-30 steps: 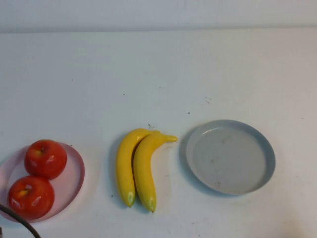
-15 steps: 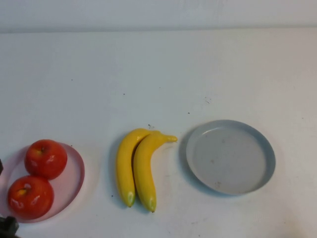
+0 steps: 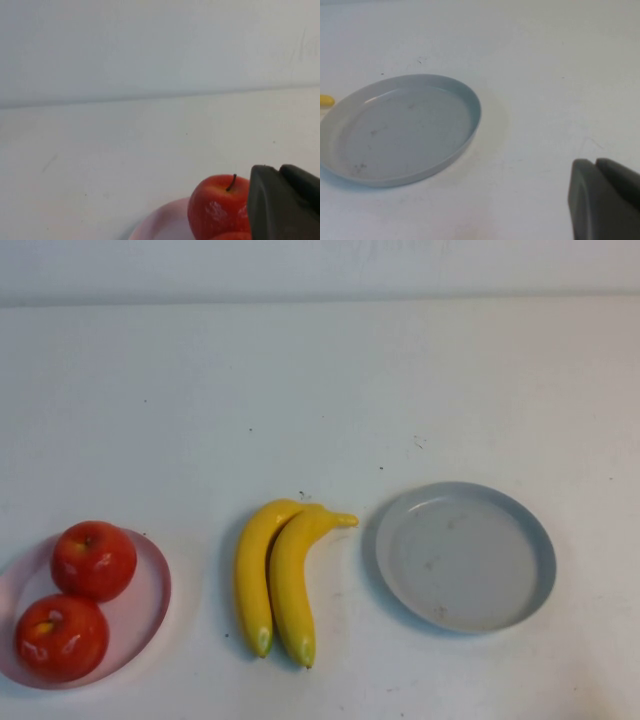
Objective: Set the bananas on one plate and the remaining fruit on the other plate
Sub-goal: Put another type of fruit in the right plate
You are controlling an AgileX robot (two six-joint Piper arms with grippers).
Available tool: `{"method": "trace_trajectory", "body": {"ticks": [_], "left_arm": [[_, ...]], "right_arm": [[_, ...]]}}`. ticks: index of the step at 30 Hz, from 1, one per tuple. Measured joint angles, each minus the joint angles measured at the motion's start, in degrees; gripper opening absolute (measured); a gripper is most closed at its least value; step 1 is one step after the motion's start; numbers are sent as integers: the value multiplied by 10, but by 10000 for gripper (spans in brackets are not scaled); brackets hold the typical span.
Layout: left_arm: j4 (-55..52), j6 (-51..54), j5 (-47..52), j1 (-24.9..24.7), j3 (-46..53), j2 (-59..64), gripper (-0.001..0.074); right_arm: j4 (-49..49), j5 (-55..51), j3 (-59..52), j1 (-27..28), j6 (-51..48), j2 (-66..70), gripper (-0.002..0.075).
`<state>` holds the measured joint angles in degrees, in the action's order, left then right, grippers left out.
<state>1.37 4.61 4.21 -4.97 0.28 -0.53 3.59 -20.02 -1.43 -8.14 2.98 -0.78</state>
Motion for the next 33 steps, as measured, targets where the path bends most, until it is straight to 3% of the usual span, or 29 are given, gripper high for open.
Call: {"method": "trace_trajectory", "body": {"ticks": [8,17,33], "left_arm": [[-3,-6,44,1,11,-1,1],[-20,-9,171,1,12,-1,1],[-21,-10,173,1,12,-1,1]], "right_arm": [[0,0,0,0,0,0,-17],[0,0,0,0,0,0,-17],[0,0,0,0,0,0,-17]]}}
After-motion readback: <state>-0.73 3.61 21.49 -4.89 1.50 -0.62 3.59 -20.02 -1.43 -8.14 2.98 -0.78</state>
